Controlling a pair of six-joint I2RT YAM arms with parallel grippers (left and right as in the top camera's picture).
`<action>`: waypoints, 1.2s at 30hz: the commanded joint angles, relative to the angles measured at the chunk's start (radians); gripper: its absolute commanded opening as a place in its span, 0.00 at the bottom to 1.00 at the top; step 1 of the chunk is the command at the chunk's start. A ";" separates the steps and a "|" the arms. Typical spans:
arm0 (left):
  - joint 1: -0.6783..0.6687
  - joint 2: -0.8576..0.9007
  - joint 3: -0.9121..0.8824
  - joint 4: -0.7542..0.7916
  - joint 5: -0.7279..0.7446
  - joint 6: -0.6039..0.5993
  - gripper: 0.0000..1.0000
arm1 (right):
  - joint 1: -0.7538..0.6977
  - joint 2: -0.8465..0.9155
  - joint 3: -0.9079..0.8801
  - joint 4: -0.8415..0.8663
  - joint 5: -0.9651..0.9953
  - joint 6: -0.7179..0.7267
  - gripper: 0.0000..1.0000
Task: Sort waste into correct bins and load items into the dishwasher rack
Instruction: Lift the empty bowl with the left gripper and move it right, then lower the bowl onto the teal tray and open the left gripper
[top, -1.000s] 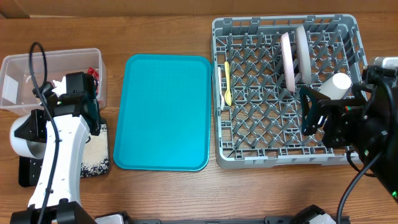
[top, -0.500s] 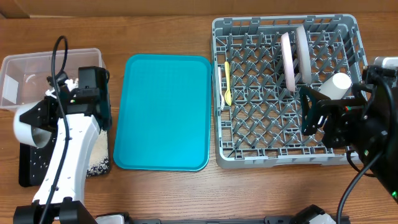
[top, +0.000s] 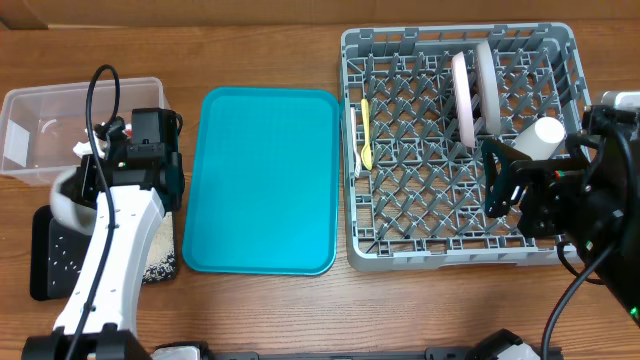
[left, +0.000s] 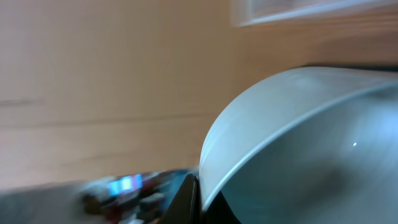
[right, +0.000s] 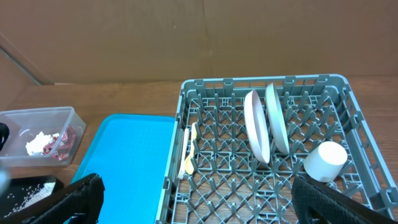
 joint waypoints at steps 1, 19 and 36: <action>-0.013 -0.072 0.025 -0.003 0.550 -0.132 0.04 | 0.004 -0.004 0.002 0.004 0.006 -0.001 1.00; -0.086 -0.254 0.073 0.072 1.700 -0.312 0.04 | 0.004 -0.004 0.002 0.004 0.006 -0.001 1.00; -0.367 -0.137 0.075 0.377 1.400 -0.816 0.04 | 0.004 -0.004 0.002 0.004 0.007 -0.001 1.00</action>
